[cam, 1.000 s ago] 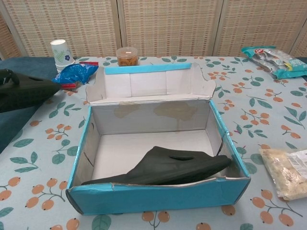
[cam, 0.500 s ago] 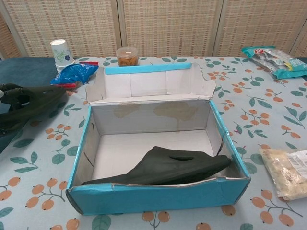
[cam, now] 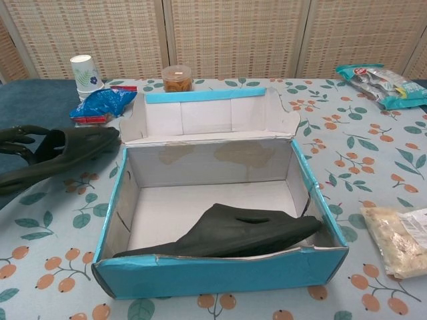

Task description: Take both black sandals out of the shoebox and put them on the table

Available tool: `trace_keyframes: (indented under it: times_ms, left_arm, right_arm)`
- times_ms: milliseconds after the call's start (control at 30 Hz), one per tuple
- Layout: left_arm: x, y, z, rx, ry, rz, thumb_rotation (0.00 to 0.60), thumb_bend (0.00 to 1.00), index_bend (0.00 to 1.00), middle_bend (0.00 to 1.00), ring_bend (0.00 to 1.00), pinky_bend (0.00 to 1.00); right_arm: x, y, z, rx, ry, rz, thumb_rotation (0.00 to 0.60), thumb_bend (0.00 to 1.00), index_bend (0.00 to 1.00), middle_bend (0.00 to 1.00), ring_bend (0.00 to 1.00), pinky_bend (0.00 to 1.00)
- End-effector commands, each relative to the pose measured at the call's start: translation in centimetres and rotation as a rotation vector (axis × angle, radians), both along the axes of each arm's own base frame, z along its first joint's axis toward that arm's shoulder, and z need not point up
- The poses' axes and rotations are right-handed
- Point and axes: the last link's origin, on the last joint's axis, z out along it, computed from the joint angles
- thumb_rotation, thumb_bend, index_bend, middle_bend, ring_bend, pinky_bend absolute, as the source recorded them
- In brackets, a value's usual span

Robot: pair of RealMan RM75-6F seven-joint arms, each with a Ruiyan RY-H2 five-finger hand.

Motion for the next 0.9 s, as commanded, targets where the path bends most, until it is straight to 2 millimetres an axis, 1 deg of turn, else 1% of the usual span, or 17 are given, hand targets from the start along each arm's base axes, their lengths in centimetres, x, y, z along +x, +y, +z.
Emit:
trace_keyframes:
  times_ms: [33,167,233,300,333,433,567,700,767,867,900]
  left_arm:
    - [0.7,-0.4,2.0,-0.101,-0.155,0.051,0.6,0.35,0.0,0.0,0.0,0.12]
    - [0.6,-0.5,3.1,-0.143,-0.193,0.063,0.6,0.35,0.0,0.0,0.0,0.1]
    - [-0.1,0.4,3.6,-0.06,-0.134,0.019,0.6,0.36,0.0,0.0,0.0,0.09]
    - [-1.0,1.2,3.3,0.059,-0.058,-0.007,0.6,0.37,0.0,0.0,0.0,0.09]
    - [-1.5,1.4,3.0,0.086,-0.035,-0.001,0.6,0.38,0.0,0.0,0.0,0.08]
    - [-1.4,0.8,2.2,0.024,-0.091,0.027,0.6,0.37,0.0,0.0,0.0,0.07]
    - [-0.2,-0.2,2.1,-0.062,-0.132,0.004,0.6,0.35,0.0,0.0,0.0,0.07]
    - [1.3,-0.7,2.9,-0.071,-0.23,-0.008,0.6,0.35,0.0,0.0,0.0,0.07]
    - [2.8,-1.9,3.3,-0.121,-0.295,-0.036,0.6,0.36,0.0,0.0,0.0,0.08]
    - [4.9,-3.6,3.8,-0.171,-0.336,-0.118,0.6,0.36,0.0,0.0,0.0,0.09]
    - [4.9,-3.6,3.8,-0.171,-0.336,-0.118,0.6,0.36,0.0,0.0,0.0,0.09]
  right_arm:
    - [0.0,0.0,-0.2,0.008,0.004,0.001,0.555,0.2,0.0,0.0,0.0,0.0]
    - [0.1,0.0,-0.2,0.013,0.006,0.0,0.554,0.2,0.0,0.0,0.0,0.0]
    - [0.1,0.0,-0.3,0.013,0.007,-0.002,0.555,0.2,0.0,0.0,0.0,0.0]
    - [0.1,0.0,-0.3,0.018,0.01,-0.002,0.555,0.2,0.0,0.0,0.0,0.0]
    - [0.1,0.1,-0.3,0.021,0.01,-0.002,0.555,0.2,0.0,0.0,0.0,0.0]
    - [0.1,0.1,-0.3,0.018,0.006,-0.003,0.555,0.2,0.0,0.0,0.0,0.0]
    - [0.0,0.0,-0.3,0.018,0.009,-0.008,0.555,0.2,0.0,0.0,0.0,0.0]
    - [0.1,0.1,-0.3,0.023,0.009,-0.006,0.555,0.2,0.0,0.0,0.0,0.0]
    - [0.1,0.0,-0.3,0.019,0.007,-0.006,0.555,0.2,0.0,0.0,0.0,0.0]
    - [0.0,0.0,-0.4,0.024,0.01,-0.008,0.554,0.2,0.0,0.0,0.0,0.0]
    - [0.0,0.0,-0.4,0.024,0.01,-0.008,0.554,0.2,0.0,0.0,0.0,0.0]
